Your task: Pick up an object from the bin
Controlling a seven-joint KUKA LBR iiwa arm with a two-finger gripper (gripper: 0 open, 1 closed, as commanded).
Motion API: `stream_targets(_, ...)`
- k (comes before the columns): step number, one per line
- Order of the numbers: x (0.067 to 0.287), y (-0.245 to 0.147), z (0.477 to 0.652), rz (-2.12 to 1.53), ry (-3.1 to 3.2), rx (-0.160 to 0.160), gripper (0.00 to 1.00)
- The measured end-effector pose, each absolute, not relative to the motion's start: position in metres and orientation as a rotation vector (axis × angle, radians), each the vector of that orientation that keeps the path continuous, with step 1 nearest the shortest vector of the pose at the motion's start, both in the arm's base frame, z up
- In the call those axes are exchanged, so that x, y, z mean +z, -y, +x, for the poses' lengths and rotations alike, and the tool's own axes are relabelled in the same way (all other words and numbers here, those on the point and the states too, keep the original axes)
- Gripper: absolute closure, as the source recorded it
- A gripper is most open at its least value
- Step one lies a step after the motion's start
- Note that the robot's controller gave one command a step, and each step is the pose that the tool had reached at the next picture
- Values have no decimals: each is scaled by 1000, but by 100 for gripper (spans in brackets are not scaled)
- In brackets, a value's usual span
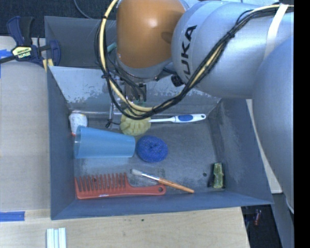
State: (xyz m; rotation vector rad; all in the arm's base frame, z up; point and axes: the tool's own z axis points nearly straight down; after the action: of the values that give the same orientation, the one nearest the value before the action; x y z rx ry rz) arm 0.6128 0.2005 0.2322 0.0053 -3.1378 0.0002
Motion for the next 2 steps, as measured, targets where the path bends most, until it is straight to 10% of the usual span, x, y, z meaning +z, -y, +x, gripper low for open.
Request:
stream_targets(1,238,-199,614,-1,3145,-2,0)
stream_targets(2,114,-177,553,352,3126,-2,0)
